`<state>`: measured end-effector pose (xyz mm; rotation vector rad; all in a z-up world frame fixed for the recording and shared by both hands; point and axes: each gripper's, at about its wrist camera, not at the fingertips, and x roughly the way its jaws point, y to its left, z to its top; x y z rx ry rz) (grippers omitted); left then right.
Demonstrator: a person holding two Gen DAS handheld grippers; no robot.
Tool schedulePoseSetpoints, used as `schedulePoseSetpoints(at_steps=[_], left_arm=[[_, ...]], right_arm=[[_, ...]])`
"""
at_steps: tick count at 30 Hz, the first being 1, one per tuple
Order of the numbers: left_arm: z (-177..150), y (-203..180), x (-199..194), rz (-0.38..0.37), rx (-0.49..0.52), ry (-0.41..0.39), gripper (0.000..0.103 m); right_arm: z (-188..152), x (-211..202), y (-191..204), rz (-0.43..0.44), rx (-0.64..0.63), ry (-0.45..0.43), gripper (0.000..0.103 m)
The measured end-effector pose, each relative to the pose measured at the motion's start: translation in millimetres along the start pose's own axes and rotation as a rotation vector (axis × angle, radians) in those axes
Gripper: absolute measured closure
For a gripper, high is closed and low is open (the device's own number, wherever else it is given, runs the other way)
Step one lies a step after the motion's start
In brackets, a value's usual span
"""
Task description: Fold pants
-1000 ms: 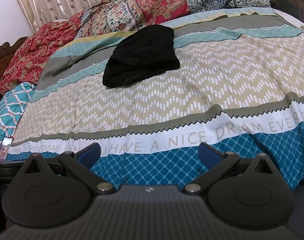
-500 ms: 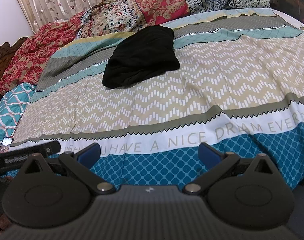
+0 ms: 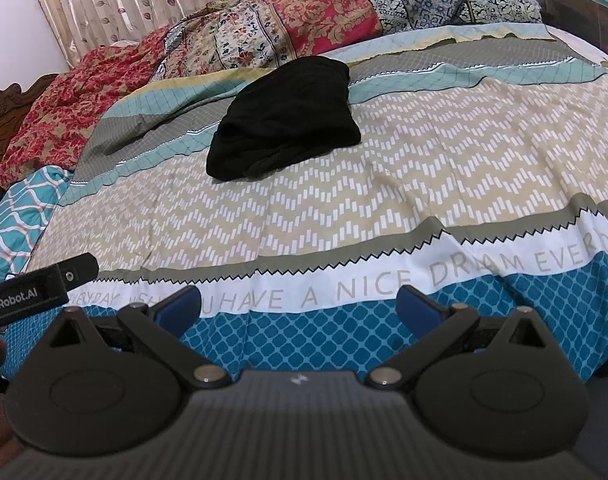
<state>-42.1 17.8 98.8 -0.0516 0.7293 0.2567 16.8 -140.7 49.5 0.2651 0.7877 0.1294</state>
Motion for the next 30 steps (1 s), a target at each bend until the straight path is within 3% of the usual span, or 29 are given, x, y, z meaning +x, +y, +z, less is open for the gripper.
schedulePoseSetpoints(at_steps=[9,30], left_arm=[[-2.0,-2.8,-0.7,0.049,0.031,-0.01,0.0],[-2.4,1.0,-0.5,0.05,-0.001,0.009,0.0]], right_arm=[[0.2,1.7,0.2,0.001,0.001,0.005,0.0],[-0.5,3.0,-2.1,0.0,0.007,0.011,0.0]])
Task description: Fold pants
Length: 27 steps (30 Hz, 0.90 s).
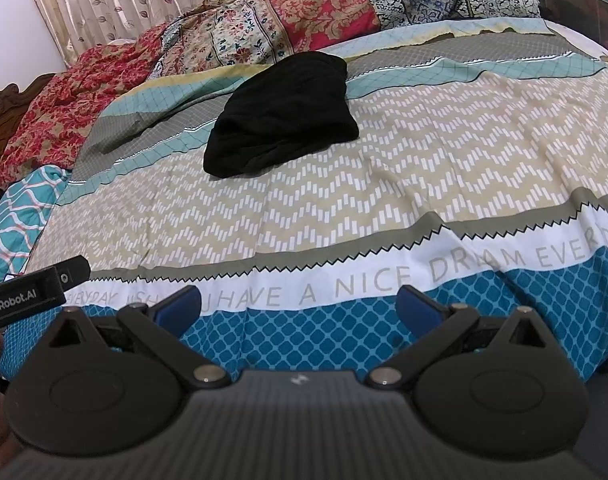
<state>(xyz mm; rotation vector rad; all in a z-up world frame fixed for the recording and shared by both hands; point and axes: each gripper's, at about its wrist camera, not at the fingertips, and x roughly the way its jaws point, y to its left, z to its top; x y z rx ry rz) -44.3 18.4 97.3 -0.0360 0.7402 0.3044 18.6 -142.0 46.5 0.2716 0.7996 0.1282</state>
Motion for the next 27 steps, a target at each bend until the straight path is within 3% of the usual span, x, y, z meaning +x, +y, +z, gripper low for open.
schedulePoseSetpoints(at_steps=[19,27], left_arm=[[1.4,-2.4,0.9,-0.007,0.02,0.058,0.0],[4.9,-0.9,-5.4,0.01,0.014,0.045,0.0]], right_arm=[[1.2,-6.3,5.2,-0.008,-0.031,-0.038,0.0],[1.6,-6.1,4.7,-0.009,-0.027,-0.035,0.0]])
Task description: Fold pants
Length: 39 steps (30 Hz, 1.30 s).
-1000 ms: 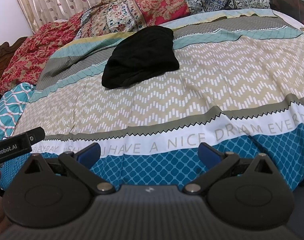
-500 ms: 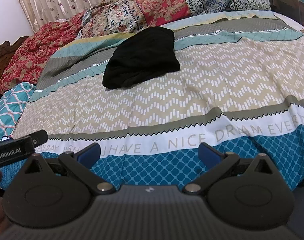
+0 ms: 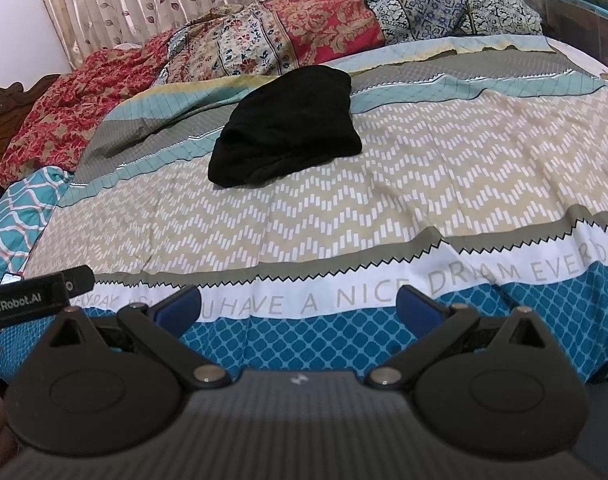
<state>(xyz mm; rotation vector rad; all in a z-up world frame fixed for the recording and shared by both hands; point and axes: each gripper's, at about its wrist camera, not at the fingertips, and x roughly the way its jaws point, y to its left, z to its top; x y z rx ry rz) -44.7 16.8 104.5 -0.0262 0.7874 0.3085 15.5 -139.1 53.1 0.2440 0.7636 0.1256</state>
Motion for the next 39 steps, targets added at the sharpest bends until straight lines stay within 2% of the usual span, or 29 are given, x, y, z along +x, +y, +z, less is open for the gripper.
schedulePoseSetpoints(at_steps=[14,39], left_arm=[[0.3,2.6,5.0,0.042,0.002,0.024,0.0],[-0.4,5.8,0.3,0.012,-0.006,0.011,0.0]], right_arm=[[-1.4,0.5,0.9,0.002,0.002,0.01,0.0],[-1.0,0.5,1.1,0.002,0.002,0.01,0.0]])
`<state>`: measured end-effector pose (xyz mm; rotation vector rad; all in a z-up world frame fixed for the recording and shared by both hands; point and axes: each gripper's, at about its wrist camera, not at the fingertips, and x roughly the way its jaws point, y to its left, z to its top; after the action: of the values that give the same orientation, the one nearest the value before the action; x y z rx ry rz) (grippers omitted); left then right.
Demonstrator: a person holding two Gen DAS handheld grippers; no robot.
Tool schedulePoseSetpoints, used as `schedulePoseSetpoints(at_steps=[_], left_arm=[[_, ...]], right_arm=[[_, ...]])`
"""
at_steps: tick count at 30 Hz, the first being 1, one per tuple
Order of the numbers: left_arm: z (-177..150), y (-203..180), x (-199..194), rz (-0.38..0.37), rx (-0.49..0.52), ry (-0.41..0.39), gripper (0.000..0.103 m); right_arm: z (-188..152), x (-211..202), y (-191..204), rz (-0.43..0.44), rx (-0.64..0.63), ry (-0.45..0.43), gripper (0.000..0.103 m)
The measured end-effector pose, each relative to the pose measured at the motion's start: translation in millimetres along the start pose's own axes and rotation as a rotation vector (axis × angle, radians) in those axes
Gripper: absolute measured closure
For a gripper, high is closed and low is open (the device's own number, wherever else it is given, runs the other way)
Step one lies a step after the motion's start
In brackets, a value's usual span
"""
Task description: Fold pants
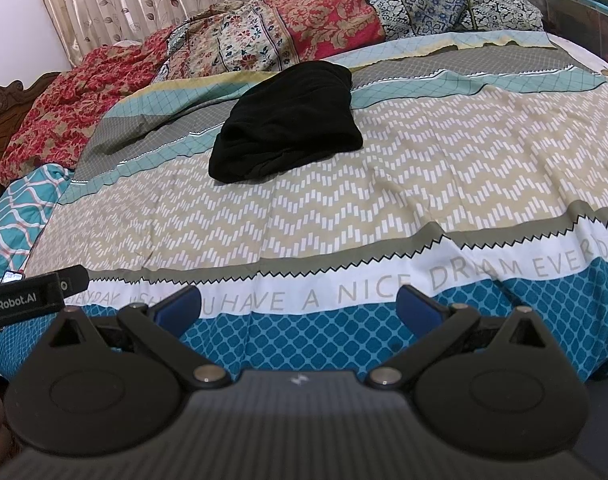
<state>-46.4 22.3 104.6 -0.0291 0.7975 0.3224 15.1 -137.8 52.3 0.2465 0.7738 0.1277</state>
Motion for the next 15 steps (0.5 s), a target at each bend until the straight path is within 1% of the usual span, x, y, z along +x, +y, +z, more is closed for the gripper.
schedulePoseSetpoints(at_steps=[15], left_arm=[[-0.8,2.7,1.9,-0.011,-0.014,0.011,0.0]], right_arm=[[-1.4,1.9,-2.8,0.003,0.006,0.013,0.0]])
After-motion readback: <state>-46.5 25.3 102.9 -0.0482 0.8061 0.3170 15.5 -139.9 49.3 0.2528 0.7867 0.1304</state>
